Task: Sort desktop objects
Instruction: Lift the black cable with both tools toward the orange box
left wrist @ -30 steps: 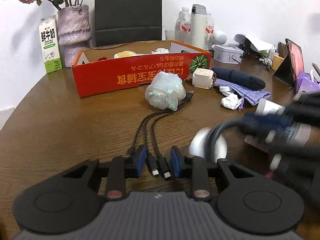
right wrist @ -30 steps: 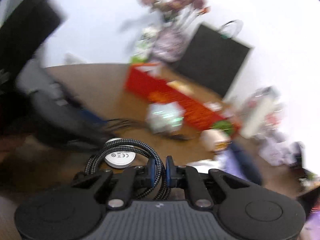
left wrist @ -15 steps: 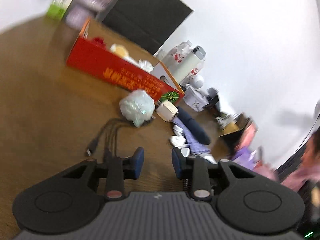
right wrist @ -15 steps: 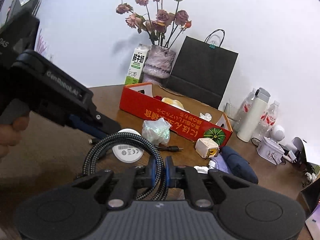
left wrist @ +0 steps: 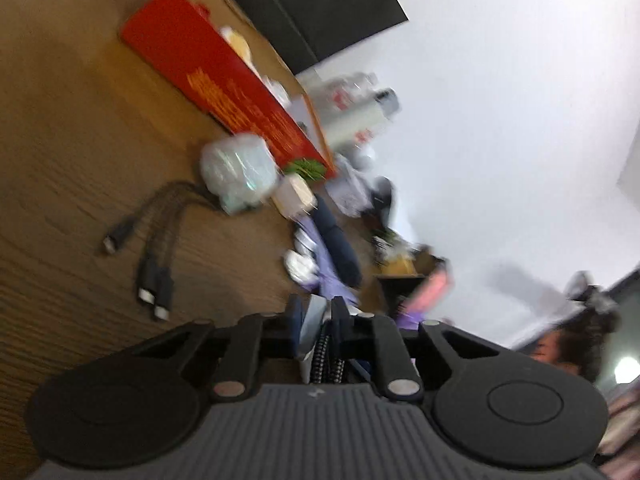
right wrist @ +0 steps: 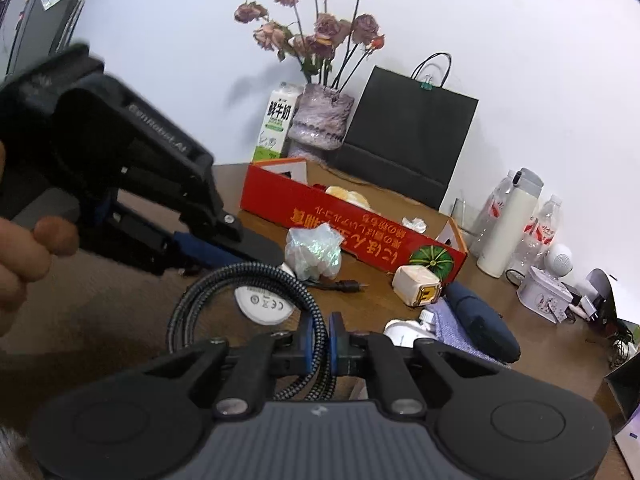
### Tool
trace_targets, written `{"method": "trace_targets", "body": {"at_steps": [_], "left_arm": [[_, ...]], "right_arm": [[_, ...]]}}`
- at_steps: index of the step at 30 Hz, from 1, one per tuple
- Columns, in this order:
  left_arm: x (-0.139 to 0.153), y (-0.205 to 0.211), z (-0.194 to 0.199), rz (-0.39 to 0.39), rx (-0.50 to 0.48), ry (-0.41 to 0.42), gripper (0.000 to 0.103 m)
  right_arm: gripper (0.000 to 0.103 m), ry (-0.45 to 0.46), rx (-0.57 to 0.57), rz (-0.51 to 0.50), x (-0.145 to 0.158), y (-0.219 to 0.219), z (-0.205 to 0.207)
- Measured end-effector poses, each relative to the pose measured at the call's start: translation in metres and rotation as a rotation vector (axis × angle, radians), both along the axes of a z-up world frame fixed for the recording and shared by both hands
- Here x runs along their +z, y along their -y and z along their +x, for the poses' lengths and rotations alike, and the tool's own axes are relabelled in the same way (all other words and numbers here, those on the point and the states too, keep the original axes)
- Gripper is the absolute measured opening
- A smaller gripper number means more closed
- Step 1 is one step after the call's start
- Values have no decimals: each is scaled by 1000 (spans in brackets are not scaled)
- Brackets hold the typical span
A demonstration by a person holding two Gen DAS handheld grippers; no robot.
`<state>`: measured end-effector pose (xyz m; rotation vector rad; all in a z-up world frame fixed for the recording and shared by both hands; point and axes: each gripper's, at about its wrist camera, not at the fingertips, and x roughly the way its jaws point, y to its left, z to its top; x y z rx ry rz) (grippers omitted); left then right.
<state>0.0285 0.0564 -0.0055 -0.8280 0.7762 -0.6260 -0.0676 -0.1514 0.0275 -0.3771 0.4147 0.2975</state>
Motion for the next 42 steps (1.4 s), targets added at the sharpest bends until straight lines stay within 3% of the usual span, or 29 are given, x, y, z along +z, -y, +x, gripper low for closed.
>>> {"method": "trace_targets", "body": {"at_steps": [2, 4, 8, 17, 21, 27, 32, 34, 36, 42], "left_arm": [[6, -5, -3, 121, 123, 24, 9], [7, -13, -4, 130, 132, 40, 9], [25, -8, -22, 233, 151, 127, 9], [52, -16, -28, 240, 184, 186, 9], [83, -18, -9, 313, 239, 219, 9], [150, -4, 71, 479, 219, 267, 9], [160, 20, 169, 610, 172, 223, 9], [147, 31, 204, 711, 179, 194, 9], [126, 32, 233, 764, 179, 128, 9], [69, 39, 277, 936, 119, 37, 10]], "right_arm": [[5, 12, -34, -33, -3, -4, -1], [5, 2, -62, -22, -3, 1, 1], [5, -3, -91, 47, 8, 14, 0], [6, 59, -92, 151, 52, 32, -6], [6, 66, -81, 203, 81, 47, 19], [6, 52, -81, 281, 137, 69, 116], [6, -2, -118, 250, 162, 71, 227], [6, -46, -131, 216, 155, 66, 268], [6, -84, -159, 154, 137, 57, 306], [7, -264, -181, -46, 53, 28, 386]]}}
